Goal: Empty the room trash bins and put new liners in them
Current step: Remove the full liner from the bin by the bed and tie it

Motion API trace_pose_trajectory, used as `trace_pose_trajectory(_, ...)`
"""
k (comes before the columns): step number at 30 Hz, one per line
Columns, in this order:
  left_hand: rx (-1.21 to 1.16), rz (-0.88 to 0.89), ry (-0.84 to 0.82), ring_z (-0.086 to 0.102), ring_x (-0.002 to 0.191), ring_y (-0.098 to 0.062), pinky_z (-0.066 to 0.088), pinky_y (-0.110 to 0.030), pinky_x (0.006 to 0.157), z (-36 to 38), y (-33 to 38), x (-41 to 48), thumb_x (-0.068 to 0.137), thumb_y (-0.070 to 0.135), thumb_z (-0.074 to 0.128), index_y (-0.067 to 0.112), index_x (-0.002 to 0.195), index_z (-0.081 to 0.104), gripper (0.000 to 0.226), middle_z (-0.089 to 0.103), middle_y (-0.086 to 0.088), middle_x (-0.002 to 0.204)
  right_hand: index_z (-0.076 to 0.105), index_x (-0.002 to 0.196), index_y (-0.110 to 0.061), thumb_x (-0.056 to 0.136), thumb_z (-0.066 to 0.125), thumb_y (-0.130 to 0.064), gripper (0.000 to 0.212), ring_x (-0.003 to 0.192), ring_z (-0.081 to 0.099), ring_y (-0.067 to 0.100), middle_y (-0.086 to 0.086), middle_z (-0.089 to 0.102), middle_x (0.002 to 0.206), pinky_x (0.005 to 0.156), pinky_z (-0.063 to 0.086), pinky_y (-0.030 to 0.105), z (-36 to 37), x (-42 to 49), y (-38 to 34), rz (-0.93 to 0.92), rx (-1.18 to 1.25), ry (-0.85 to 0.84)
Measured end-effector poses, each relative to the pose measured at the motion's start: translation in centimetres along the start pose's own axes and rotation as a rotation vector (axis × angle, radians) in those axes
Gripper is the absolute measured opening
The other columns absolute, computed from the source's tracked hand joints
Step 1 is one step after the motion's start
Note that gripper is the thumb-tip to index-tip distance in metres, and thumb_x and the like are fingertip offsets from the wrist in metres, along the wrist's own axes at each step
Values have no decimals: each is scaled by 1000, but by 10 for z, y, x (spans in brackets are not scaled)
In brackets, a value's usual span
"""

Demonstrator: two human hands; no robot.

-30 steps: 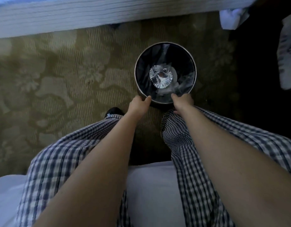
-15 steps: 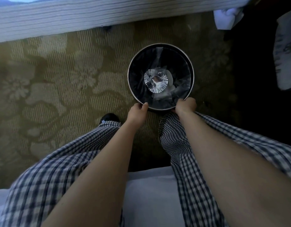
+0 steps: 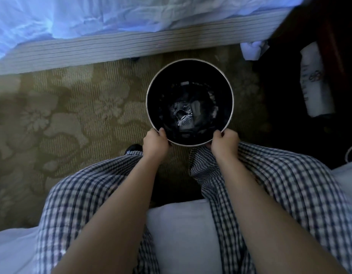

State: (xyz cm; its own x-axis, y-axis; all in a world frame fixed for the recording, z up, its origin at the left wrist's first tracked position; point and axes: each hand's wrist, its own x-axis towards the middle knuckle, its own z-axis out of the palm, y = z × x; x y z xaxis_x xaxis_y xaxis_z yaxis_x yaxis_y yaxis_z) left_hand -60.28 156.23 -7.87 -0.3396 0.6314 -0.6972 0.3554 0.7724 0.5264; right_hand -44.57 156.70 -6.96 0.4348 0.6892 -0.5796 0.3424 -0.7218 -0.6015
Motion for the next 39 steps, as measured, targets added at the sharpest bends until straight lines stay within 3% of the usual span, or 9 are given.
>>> trace_pose_trajectory(4, -49, -11, 38, 56, 93, -28, 46, -37, 81, -14, 1, -38, 102, 24, 34, 1, 111, 55, 32, 58, -11, 102, 43, 61, -10, 97, 44, -8, 36, 54, 43, 11, 1, 45, 61, 43, 30, 17, -20, -35, -1, -105, -38, 23)
trace_pose_trajectory(7, -96, 35, 102, 54, 83, -27, 42, -33, 72, -23, 0, -65, 102, 24, 37, 4, 94, 54, 28, 60, -11, 90, 45, 63, -11, 98, 45, -10, 35, 57, 49, 10, 2, 50, 63, 51, 40, 9, -35, -53, -7, -191, -15, 30)
trace_pose_trajectory(11, -139, 112, 163, 50, 63, -19, 36, -29, 52, -38, 1, -97, 101, 26, 38, 9, 72, 48, 35, 52, -4, 68, 52, 65, -8, 96, 47, -10, 32, 74, 65, 31, 17, 63, 73, 76, 56, 52, -49, -70, -15, -222, 75, -12)
trace_pose_trajectory(14, -148, 183, 218, 40, 54, -11, 30, -15, 40, -52, -3, -113, 101, 22, 41, 13, 62, 40, 40, 45, -1, 60, 54, 66, -10, 96, 46, -5, 32, 71, 65, 21, 10, 63, 72, 76, 58, 44, -54, -87, -24, -231, 123, -66)
trace_pose_trajectory(21, -298, 205, 314, 53, 65, -12, 40, -14, 52, -92, -19, -104, 100, 20, 41, 12, 72, 53, 32, 57, -1, 70, 57, 79, -11, 98, 46, -8, 21, 83, 65, 20, 7, 64, 86, 76, 59, 38, -20, -106, -57, -272, 149, -175)
trace_pose_trajectory(25, -314, 199, 302, 65, 79, -22, 51, -34, 77, -134, -21, -79, 98, 19, 47, 19, 73, 58, 27, 65, 0, 74, 58, 80, -11, 98, 46, -8, 22, 86, 65, 21, 12, 66, 96, 76, 59, 41, 15, -103, -82, -265, 179, -250)
trace_pose_trajectory(30, -202, 142, 279, 55, 64, -18, 41, -27, 59, -180, -31, -38, 97, 21, 49, 8, 85, 64, 23, 62, -4, 70, 61, 96, -4, 98, 44, -5, 18, 72, 61, 9, 4, 63, 89, 68, 57, 29, 69, -99, -102, -231, 239, -349)
trace_pose_trajectory(35, -196, -5, 189, 65, 82, -29, 47, -34, 68, -193, -60, 19, 98, 24, 49, 15, 73, 57, 28, 63, -2, 69, 59, 79, -5, 95, 48, -10, 20, 72, 67, 26, 9, 65, 78, 77, 57, 51, 134, -68, -101, -187, 73, -341)
trace_pose_trajectory(39, -148, -93, 85, 66, 93, -29, 46, -32, 74, -188, -83, 59, 98, 27, 48, 14, 76, 58, 28, 65, -8, 86, 61, 80, -1, 93, 50, -16, 22, 85, 66, 38, 19, 66, 86, 80, 54, 53, 182, -38, -88, -214, -99, -298)
